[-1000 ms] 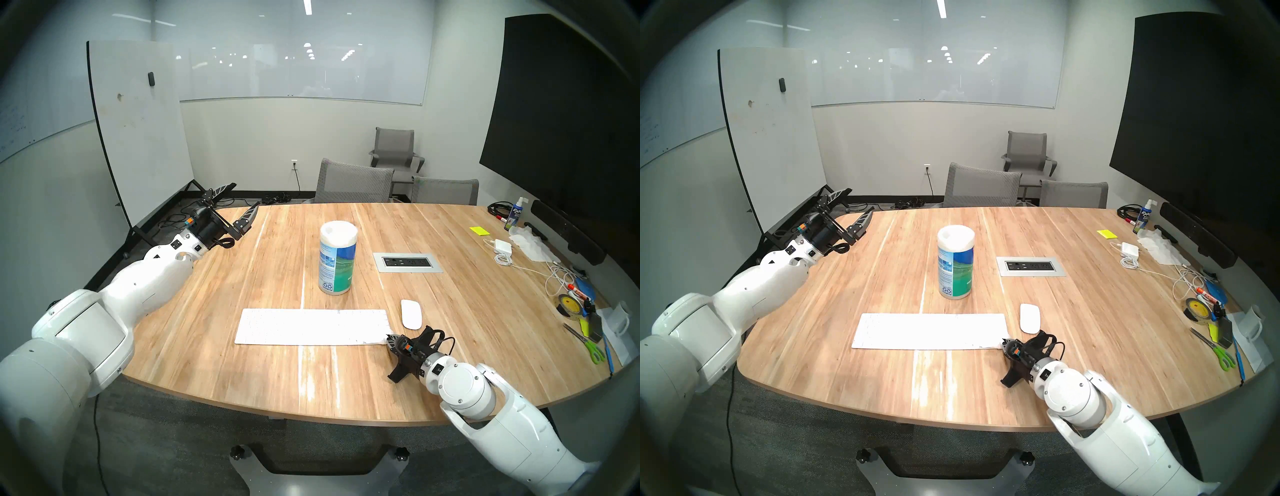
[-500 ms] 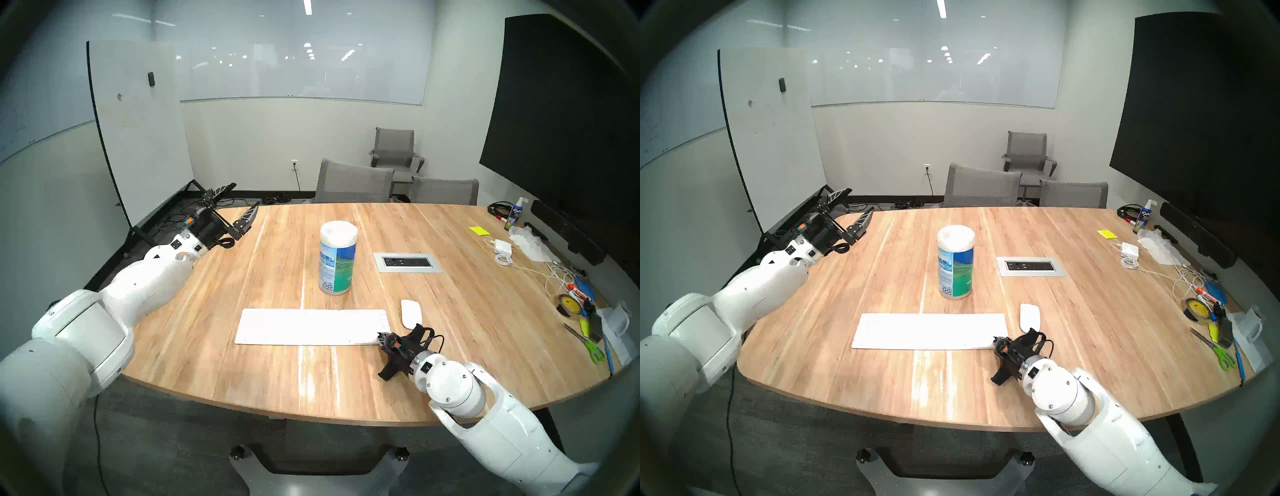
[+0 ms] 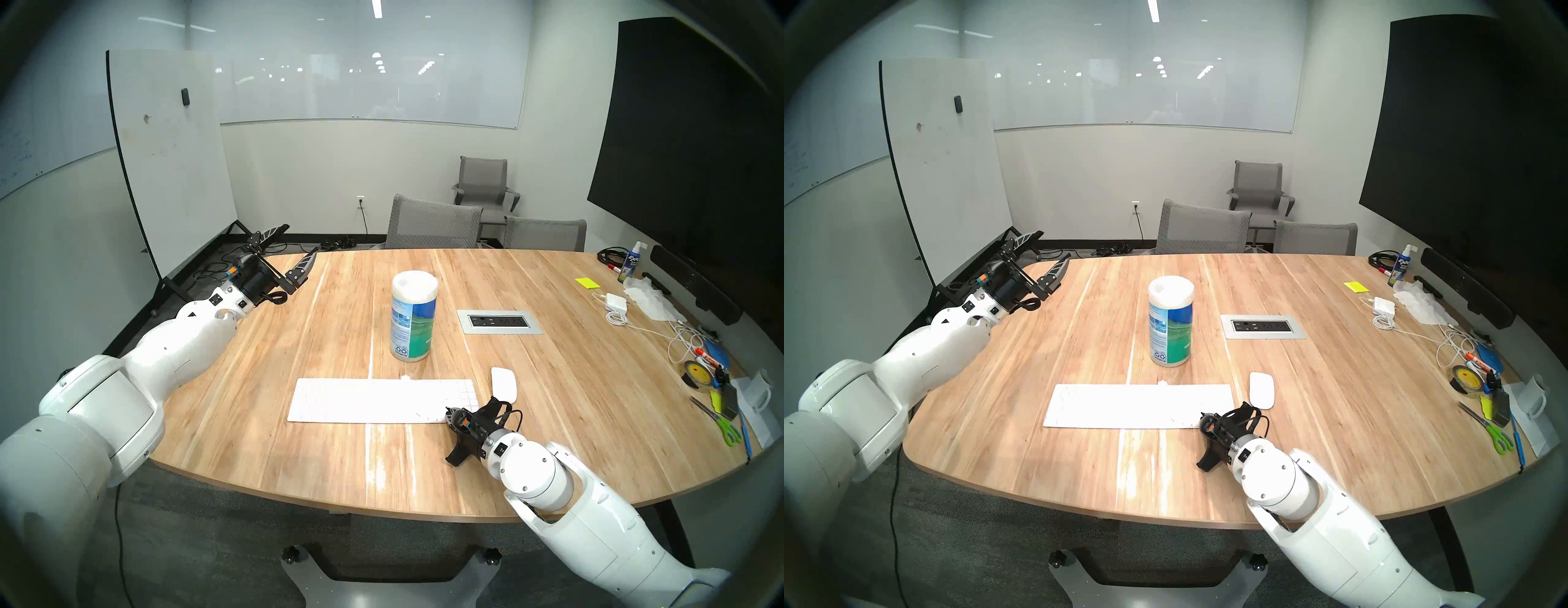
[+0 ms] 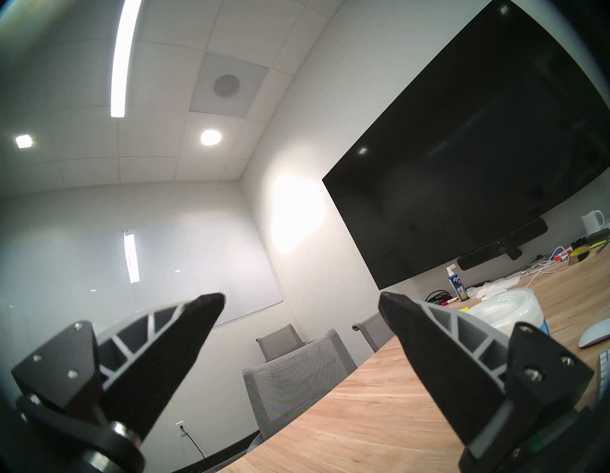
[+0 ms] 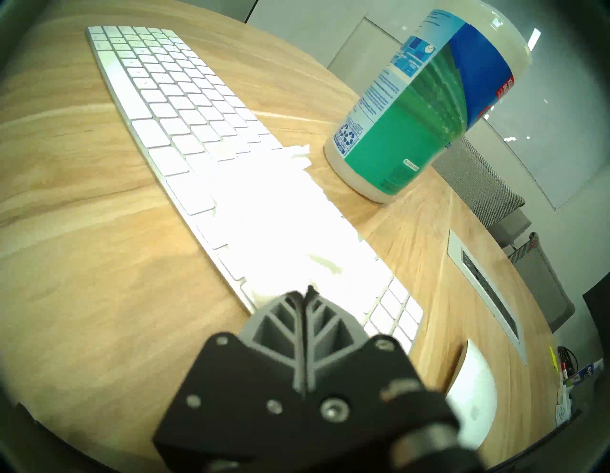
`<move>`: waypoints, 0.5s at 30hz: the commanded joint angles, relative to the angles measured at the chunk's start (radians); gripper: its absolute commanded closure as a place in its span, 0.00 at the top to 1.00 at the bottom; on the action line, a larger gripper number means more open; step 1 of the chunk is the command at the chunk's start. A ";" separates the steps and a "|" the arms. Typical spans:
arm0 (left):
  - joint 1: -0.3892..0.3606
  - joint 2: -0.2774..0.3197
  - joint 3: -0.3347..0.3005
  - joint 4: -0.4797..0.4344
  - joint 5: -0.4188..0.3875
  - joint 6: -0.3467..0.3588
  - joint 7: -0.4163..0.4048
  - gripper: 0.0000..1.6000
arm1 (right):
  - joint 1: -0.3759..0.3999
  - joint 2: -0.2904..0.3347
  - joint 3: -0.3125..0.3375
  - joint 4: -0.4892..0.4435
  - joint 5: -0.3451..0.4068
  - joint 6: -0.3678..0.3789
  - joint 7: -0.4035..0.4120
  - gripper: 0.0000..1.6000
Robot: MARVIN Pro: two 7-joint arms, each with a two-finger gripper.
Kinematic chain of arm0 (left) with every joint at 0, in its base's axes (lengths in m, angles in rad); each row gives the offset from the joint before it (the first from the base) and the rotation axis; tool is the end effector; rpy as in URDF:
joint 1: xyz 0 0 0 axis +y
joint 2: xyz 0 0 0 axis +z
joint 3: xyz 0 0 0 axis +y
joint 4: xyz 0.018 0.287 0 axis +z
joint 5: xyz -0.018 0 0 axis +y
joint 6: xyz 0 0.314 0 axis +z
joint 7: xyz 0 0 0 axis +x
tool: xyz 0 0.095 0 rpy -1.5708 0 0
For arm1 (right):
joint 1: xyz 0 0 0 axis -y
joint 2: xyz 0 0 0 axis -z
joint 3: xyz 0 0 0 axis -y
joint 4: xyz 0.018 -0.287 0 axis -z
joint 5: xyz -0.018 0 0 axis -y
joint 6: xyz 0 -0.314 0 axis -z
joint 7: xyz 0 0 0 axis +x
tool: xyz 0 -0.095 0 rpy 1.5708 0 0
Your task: Wipe the keyboards and mice with a disinfecting wipe, then set the wipe down
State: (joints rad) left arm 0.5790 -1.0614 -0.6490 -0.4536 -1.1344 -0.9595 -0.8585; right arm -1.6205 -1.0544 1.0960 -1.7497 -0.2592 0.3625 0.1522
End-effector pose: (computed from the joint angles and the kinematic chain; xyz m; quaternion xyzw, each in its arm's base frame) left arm 0.5731 0.1248 -0.1916 0.4220 -0.3070 0.8429 0.1309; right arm 0.3568 0.0397 -0.3495 0.7342 0.4408 0.5098 0.0815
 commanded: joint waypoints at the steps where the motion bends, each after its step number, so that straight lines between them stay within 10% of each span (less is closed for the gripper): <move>1: -0.020 0.002 -0.010 -0.007 -0.002 0.000 0.000 1.00 | 0.057 -0.064 -0.039 0.009 -0.015 0.013 -0.002 0.00; 15: -0.019 0.001 -0.012 -0.007 0.000 0.000 0.000 1.00 | 0.109 -0.144 -0.128 0.028 -0.062 0.068 -0.013 0.00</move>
State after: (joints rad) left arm 0.5798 -1.0615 -0.6517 -0.4539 -1.1319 -0.9595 -0.8585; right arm -1.5542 -1.1404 1.0001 -1.7208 -0.3061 0.4164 0.1449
